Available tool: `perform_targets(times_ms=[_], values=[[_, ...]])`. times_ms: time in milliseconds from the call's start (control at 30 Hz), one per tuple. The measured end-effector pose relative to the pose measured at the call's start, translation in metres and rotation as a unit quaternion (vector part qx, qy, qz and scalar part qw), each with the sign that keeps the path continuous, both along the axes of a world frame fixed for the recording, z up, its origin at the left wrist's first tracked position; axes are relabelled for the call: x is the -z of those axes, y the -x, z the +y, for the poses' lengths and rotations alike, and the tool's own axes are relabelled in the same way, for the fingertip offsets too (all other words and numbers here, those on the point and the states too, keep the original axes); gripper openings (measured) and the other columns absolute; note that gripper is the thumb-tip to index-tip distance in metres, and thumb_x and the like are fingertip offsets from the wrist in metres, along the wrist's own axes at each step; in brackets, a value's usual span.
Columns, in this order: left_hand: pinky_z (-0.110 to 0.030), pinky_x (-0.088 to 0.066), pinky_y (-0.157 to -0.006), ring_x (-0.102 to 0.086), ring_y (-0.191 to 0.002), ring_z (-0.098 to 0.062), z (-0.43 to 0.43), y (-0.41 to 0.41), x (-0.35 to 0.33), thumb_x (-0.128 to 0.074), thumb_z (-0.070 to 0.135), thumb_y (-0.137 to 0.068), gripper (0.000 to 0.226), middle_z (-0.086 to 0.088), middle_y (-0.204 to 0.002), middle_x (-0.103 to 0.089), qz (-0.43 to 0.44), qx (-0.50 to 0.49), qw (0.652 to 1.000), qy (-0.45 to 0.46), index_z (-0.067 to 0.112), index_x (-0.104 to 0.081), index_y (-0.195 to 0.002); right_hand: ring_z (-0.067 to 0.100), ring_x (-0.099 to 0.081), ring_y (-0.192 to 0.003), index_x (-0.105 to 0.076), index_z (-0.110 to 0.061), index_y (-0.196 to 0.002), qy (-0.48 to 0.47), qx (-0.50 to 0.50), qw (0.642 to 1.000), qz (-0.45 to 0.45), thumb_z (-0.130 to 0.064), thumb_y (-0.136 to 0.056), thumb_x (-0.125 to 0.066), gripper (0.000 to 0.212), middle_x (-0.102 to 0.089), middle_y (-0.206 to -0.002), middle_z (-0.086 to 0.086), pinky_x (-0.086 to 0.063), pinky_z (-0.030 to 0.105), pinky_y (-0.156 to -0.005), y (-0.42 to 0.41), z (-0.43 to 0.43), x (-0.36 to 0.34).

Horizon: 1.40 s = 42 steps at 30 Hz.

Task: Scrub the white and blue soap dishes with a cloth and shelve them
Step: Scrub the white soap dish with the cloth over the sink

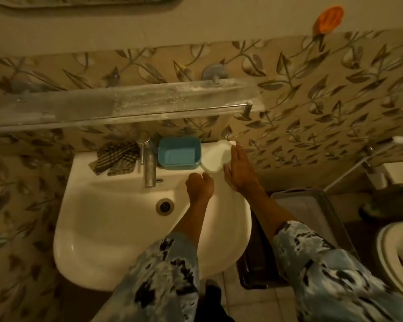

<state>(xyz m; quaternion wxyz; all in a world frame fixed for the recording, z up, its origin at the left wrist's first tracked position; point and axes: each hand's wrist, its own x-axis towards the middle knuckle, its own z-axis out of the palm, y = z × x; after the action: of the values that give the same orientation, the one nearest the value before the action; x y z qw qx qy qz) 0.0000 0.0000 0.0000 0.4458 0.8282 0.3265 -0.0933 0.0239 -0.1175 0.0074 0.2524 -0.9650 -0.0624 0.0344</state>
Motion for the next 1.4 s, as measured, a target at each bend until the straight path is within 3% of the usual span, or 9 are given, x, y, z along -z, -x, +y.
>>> perform_targets(times_ms=[200,433,667,767,933,1067,1167,1267,1400], values=[[-0.044,-0.048,-0.097,-0.06,-0.11,-0.035,-0.004,-0.013,0.011,-0.051,0.03,-0.094,0.042,-0.022,-0.12,-0.062,0.016,-0.096,0.987,0.126,-0.004,-0.056,-0.119,0.035,-0.036,-0.133,-0.022,0.001,-0.147,-0.07,0.038,0.996,0.035,-0.02,-0.097,-0.048,0.06,-0.033,-0.149,0.021,-0.034,0.045,-0.111,-0.018,-0.006,0.0],[-0.033,-0.055,-0.078,-0.067,-0.079,-0.025,-0.015,-0.022,0.014,-0.06,0.021,-0.087,0.021,-0.016,-0.09,-0.073,-0.046,-0.194,0.961,0.193,0.002,-0.069,-0.084,0.036,-0.037,-0.132,-0.036,0.003,-0.14,-0.121,0.053,0.99,0.051,-0.014,-0.096,-0.05,0.049,-0.044,-0.14,0.022,-0.034,0.044,-0.109,-0.025,-0.013,0.009],[-0.04,-0.057,-0.084,-0.071,-0.084,-0.027,-0.015,-0.015,0.015,-0.062,0.017,-0.086,0.023,-0.017,-0.092,-0.073,-0.056,-0.208,0.949,0.232,-0.003,-0.069,-0.096,0.037,-0.044,-0.126,-0.05,0.002,-0.129,-0.17,0.059,0.983,0.034,-0.006,-0.09,-0.056,0.04,-0.052,-0.131,0.022,-0.038,0.047,-0.107,-0.017,-0.016,0.012],[-0.032,-0.059,-0.075,-0.072,-0.074,-0.022,-0.011,-0.005,0.015,-0.064,0.014,-0.085,0.015,-0.015,-0.086,-0.073,-0.074,-0.213,0.942,0.251,0.001,-0.069,-0.088,0.037,-0.046,-0.125,-0.05,0.004,-0.127,-0.169,0.08,0.981,0.043,-0.009,-0.091,-0.055,0.038,-0.054,-0.13,0.022,-0.042,0.051,-0.102,-0.012,-0.013,0.011],[-0.019,-0.052,-0.055,-0.069,-0.062,-0.014,0.001,0.014,0.016,-0.063,0.012,-0.085,0.019,-0.01,-0.078,-0.072,-0.088,-0.187,0.953,0.223,0.015,-0.063,-0.066,0.034,-0.041,-0.129,-0.044,0.005,-0.134,-0.141,0.121,0.981,0.048,-0.021,-0.098,-0.049,0.045,-0.048,-0.136,0.022,-0.036,0.04,-0.105,0.006,-0.007,0.014],[-0.032,-0.058,-0.071,-0.071,-0.071,-0.024,0.022,0.023,0.015,-0.06,0.009,-0.084,0.021,-0.013,-0.077,-0.072,-0.09,-0.133,0.967,0.195,0.013,-0.064,-0.063,0.036,-0.052,-0.111,-0.054,0.008,-0.117,-0.127,0.132,0.982,0.051,-0.023,-0.099,-0.048,0.036,-0.058,-0.115,0.026,-0.041,0.035,-0.087,0.017,0.0,0.016],[-0.029,-0.057,-0.066,-0.071,-0.074,-0.026,0.042,0.034,0.013,-0.06,0.009,-0.083,0.014,-0.015,-0.079,-0.073,-0.089,-0.09,0.977,0.173,0.005,-0.068,-0.073,0.037,-0.058,-0.1,-0.058,0.008,-0.104,-0.136,0.154,0.976,0.071,-0.02,-0.099,-0.047,0.03,-0.062,-0.104,0.026,-0.035,0.027,-0.072,0.025,0.008,0.017],[-0.022,-0.052,-0.058,-0.072,-0.077,-0.028,0.066,0.046,0.015,-0.061,0.015,-0.084,0.018,-0.016,-0.078,-0.073,-0.078,-0.037,0.987,0.133,0.001,-0.068,-0.074,0.036,-0.06,-0.097,-0.05,0.006,-0.115,-0.177,0.19,0.955,0.145,-0.021,-0.101,-0.04,0.031,-0.059,-0.114,0.026,-0.042,0.031,-0.071,0.033,0.019,0.016],[-0.04,-0.057,-0.083,-0.07,-0.084,-0.031,0.103,0.056,0.015,-0.064,0.016,-0.084,0.016,-0.015,-0.081,-0.073,-0.061,0.007,0.989,0.137,0.01,-0.068,-0.07,0.035,-0.062,-0.087,-0.025,-0.008,-0.142,-0.328,0.216,0.869,0.302,-0.018,-0.104,-0.035,0.04,-0.045,-0.132,0.021,-0.056,0.036,-0.053,0.047,0.043,0.009]])
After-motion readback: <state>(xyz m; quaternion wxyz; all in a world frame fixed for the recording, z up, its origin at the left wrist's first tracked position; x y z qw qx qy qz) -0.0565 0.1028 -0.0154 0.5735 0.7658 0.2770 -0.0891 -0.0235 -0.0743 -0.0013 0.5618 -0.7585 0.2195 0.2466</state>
